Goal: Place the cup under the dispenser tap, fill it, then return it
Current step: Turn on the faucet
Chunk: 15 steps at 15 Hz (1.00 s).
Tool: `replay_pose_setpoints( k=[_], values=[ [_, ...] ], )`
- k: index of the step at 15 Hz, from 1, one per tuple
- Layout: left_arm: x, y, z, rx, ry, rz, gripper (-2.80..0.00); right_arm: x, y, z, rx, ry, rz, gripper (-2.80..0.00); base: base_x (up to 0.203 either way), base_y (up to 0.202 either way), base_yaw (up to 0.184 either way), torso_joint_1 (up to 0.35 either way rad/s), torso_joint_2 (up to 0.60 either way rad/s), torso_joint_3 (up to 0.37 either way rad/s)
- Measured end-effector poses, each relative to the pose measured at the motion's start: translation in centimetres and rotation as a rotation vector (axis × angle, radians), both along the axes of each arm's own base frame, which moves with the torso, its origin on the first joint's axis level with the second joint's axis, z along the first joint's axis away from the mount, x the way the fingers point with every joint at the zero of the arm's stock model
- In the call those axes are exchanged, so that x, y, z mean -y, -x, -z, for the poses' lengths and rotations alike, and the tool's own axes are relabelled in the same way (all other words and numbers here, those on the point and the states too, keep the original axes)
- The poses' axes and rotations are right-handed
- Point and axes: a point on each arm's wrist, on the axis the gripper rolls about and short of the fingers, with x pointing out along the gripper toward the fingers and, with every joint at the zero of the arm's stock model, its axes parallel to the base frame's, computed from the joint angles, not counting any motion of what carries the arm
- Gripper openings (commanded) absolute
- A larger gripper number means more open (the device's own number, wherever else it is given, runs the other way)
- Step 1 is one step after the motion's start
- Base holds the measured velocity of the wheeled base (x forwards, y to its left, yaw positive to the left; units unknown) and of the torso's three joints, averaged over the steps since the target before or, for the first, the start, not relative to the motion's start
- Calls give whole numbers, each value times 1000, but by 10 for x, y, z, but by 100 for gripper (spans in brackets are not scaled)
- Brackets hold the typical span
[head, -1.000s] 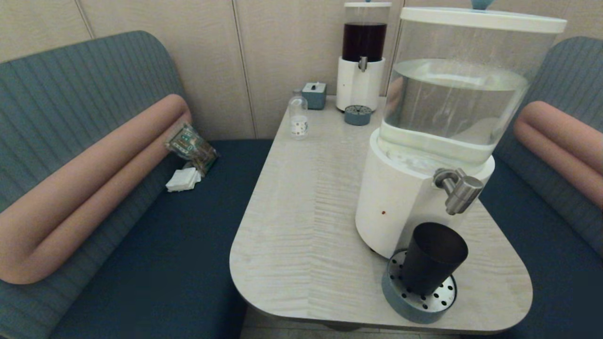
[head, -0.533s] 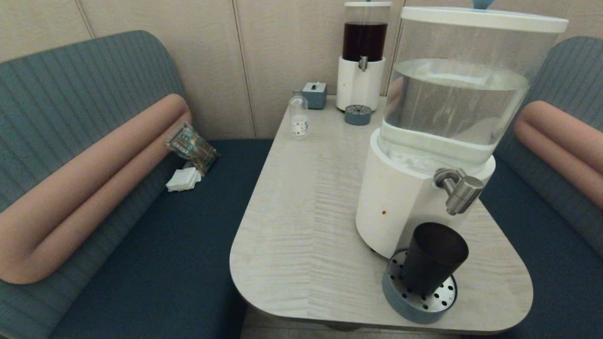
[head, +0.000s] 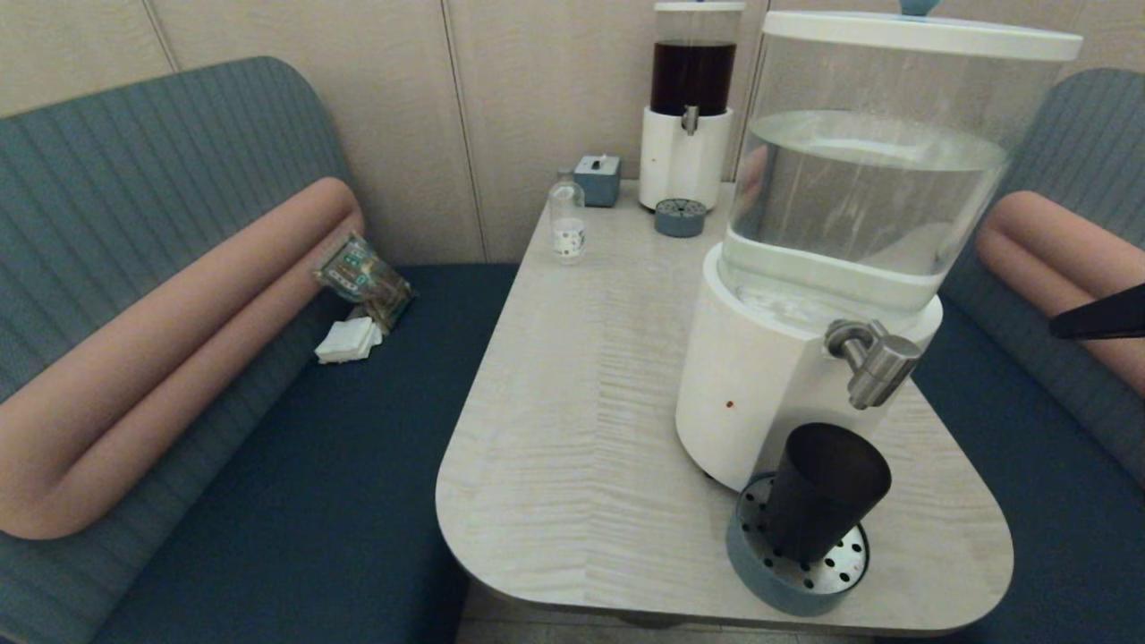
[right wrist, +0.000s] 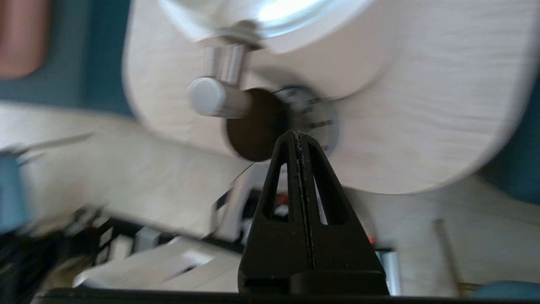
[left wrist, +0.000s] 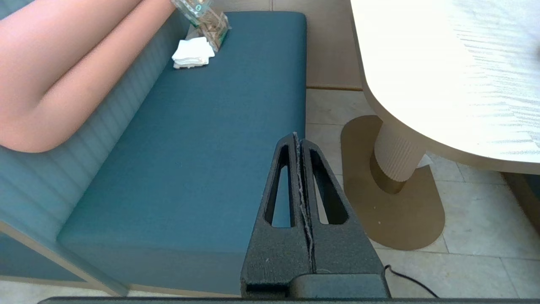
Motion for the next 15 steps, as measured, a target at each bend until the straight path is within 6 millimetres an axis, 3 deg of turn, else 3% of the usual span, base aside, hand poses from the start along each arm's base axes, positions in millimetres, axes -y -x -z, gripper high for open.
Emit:
replay_pose_setpoints(
  k=[3,8,15],
  values=[
    [0,0,0,0,0,0,-280,-2,-23,12,-28,-73,-71,-280,0,0,0,0,0,0],
    [0,0,0,0,0,0,-280,0,-59,24,95,-124,-80,-280,0,0,0,0,0,0],
    [0,0,0,0,0,0,-280,-2,-64,41,97,-135,-106,-280,0,0,0,0,0,0]
  ],
)
